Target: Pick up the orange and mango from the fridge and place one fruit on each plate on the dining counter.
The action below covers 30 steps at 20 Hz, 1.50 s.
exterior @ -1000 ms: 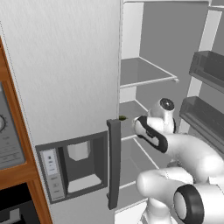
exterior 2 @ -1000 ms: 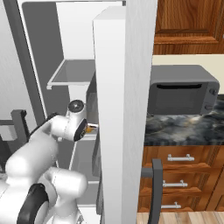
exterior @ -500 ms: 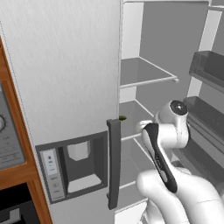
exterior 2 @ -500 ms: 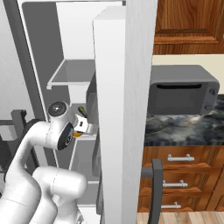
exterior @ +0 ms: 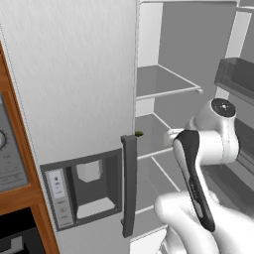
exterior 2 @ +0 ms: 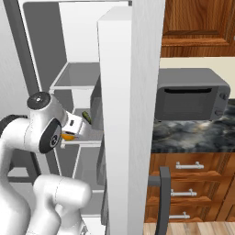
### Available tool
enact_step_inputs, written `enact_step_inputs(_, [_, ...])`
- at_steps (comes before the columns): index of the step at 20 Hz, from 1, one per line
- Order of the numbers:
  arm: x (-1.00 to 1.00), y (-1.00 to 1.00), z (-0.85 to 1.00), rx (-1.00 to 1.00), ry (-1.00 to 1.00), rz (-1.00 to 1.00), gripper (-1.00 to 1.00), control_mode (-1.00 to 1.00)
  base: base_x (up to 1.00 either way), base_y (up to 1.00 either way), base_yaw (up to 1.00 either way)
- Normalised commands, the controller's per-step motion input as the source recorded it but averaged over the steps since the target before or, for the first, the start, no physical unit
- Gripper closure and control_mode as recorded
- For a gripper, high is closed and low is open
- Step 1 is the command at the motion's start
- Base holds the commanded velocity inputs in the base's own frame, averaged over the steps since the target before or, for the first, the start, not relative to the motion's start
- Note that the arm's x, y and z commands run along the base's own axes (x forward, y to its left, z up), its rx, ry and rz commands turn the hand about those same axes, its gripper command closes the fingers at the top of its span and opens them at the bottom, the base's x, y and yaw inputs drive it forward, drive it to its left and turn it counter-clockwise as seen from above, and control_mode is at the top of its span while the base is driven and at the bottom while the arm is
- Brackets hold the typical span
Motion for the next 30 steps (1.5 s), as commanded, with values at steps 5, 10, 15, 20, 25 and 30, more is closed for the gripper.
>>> enact_step_inputs(5, [-0.55,0.04,0.59,0.00,0.01,0.00,1.00,-1.00,0.00,0.00,0.00])
enact_step_inputs(10, [-0.69,0.00,0.26,0.00,-0.25,0.00,1.00,-1.00,0.00,0.00,0.00])
enact_step_inputs(15, [-0.56,0.00,0.51,0.00,-0.12,0.00,1.00,-1.00,0.00,0.00,0.00])
enact_step_inputs(20, [-0.46,0.01,0.53,0.00,0.00,0.00,1.00,-1.00,0.00,0.00,0.00])
enact_step_inputs(25, [-0.16,0.00,0.08,0.00,0.00,0.00,1.00,1.00,-0.80,0.09,0.00])
enact_step_inputs(30, [0.00,0.00,0.00,0.00,0.00,0.00,1.00,1.00,-1.00,0.19,0.00])
